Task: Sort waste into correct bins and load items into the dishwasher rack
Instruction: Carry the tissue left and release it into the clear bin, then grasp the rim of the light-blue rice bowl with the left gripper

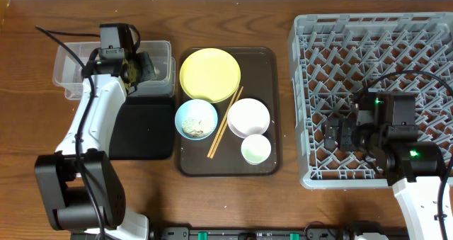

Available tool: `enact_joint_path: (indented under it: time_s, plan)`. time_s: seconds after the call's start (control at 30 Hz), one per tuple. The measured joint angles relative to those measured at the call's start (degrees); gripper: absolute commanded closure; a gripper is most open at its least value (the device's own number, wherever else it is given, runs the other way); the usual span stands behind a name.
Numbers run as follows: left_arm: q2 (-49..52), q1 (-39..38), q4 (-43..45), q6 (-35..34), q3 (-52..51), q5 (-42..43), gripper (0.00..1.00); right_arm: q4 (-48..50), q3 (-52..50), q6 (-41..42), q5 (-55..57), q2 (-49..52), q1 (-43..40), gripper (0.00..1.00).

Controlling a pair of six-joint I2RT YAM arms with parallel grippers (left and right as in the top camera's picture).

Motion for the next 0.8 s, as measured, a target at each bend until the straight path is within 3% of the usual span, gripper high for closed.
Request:
enact_joint_path:
  time_s: [0.33,0.43,0.53,0.8]
  plan:
    - [-7.9,-1.1,-5.6,-0.3,0.0,2.1,0.57,0.0,0.0,0.0,0.0,0.0,0.0,0.01]
    - [-12.8,-3.4,-11.2,0.0,0.1,3.4,0.34,0.0,0.0,0.0,0.0,0.0,0.0,0.01]
    - [-15.0,-6.6,-17.2,-0.2,0.1,3.9,0.17,0.0,0.0,0.0,0.0,0.0,0.0,0.01]
    - [-13.0,-16.5,-21.2,-2.1,-0.5,7.0,0.15,0.1,0.0,0.0,0.0,0.0,0.0,0.01]
